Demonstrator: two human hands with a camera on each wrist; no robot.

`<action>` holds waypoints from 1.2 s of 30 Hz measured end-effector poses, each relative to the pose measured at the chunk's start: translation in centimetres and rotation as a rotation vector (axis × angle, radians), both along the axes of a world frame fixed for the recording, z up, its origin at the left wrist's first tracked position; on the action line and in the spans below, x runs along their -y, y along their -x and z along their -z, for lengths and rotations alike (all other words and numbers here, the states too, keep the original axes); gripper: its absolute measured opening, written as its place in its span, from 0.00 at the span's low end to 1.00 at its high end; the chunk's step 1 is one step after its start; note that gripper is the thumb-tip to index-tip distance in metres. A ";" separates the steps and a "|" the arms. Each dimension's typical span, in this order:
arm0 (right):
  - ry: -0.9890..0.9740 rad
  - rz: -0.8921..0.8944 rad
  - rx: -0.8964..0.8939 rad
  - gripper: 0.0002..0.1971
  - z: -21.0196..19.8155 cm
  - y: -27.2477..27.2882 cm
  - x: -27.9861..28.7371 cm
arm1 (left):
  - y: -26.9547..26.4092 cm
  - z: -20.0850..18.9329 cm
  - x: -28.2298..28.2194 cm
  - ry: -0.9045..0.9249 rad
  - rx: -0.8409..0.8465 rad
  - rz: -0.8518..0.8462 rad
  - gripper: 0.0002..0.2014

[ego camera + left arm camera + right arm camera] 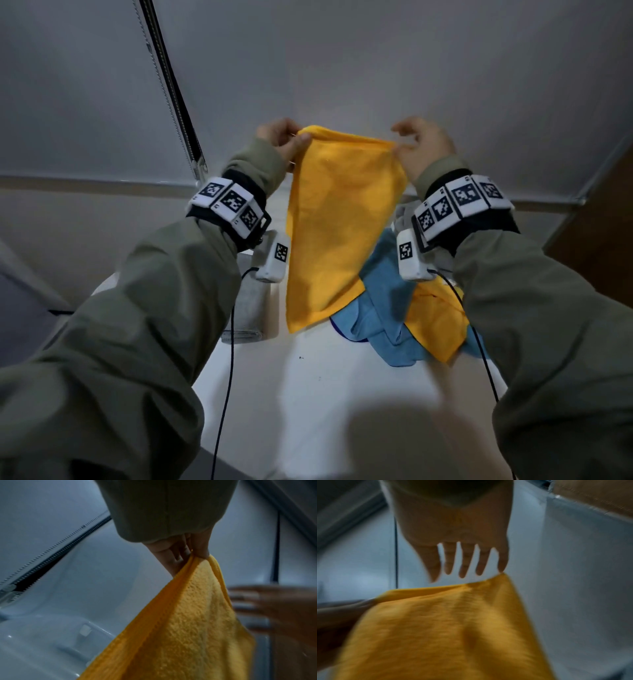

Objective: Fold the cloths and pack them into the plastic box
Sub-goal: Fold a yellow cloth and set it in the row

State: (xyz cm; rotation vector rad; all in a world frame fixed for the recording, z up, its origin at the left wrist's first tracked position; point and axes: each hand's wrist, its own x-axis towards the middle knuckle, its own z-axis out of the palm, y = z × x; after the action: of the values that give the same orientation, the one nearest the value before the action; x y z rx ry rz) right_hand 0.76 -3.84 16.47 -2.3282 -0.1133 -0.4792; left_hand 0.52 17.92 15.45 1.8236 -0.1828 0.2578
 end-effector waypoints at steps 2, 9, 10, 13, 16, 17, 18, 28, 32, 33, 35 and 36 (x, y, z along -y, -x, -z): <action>0.073 -0.259 -0.024 0.28 -0.3 1.0 -2.2 | 0.1 0.3 1.7 -0.010 -0.009 0.050 0.12; 0.115 -0.205 0.042 0.13 -0.7 0.9 -4.6 | 1.7 3.3 3.2 0.098 0.138 0.037 0.23; 0.066 -0.179 0.072 0.14 -0.7 0.8 -4.4 | 2.0 4.3 3.2 0.066 0.143 0.030 0.26; -0.073 -0.181 0.141 0.16 -0.9 0.8 -3.7 | 2.7 6.9 3.3 -0.117 0.117 -0.016 0.26; -0.078 -0.236 0.185 0.12 -1.1 0.9 -3.2 | 3.1 8.6 3.2 -0.267 0.034 -0.030 0.19; -0.088 -0.244 0.200 0.11 -1.2 0.9 -3.0 | 3.1 9.4 3.1 -0.319 -0.028 -0.025 0.19; -0.100 -0.241 0.218 0.11 -1.3 0.9 -2.8 | 3.0 10.5 2.8 -0.380 -0.110 -0.013 0.22; -0.156 0.283 0.074 0.14 1.7 -0.2 4.0 | 1.8 13.5 -5.5 -0.470 -0.510 -0.048 0.09; -0.320 0.430 -0.045 0.16 4.1 -0.4 5.5 | 1.2 12.3 -7.2 -0.339 -0.433 -0.115 0.11; -0.385 0.453 -0.074 0.18 4.4 -0.6 6.0 | 1.2 12.0 -7.5 -0.300 -0.404 -0.132 0.12; -0.452 0.474 -0.116 0.19 5.1 -0.7 6.8 | 1.0 11.6 -8.0 -0.228 -0.380 -0.152 0.13; -0.454 0.467 -0.120 0.18 5.4 -0.7 7.0 | 0.8 11.4 -8.2 -0.190 -0.371 -0.154 0.13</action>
State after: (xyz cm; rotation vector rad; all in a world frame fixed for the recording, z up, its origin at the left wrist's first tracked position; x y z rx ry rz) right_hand 1.42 -10.87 11.04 -1.9164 0.5528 -0.5249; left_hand -0.32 26.10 4.04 2.0409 0.1993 0.0055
